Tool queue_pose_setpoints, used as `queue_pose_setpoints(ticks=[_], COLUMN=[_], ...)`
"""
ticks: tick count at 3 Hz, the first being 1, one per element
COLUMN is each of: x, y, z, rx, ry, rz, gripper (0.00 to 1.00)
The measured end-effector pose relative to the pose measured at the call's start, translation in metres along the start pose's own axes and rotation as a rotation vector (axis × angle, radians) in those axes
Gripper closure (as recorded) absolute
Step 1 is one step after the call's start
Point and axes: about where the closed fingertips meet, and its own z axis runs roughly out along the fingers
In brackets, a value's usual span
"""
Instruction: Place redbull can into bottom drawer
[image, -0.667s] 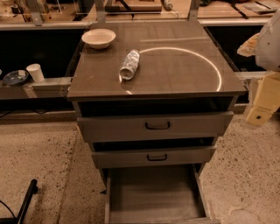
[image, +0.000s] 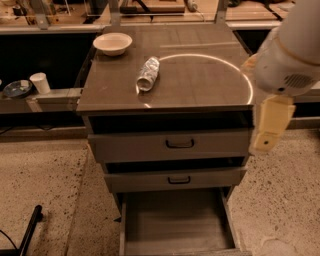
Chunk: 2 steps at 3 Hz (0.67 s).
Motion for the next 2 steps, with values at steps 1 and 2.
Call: queue_pose_setpoints(ticks=[1,2], x=[-0.065,-0.119], y=[-0.008,-0.005], z=[0.047,0.079], rx=[-0.049,-0.044], ry=[-0.077,-0.194], rz=[-0.220,-0.419], gripper=[0.00,0.00])
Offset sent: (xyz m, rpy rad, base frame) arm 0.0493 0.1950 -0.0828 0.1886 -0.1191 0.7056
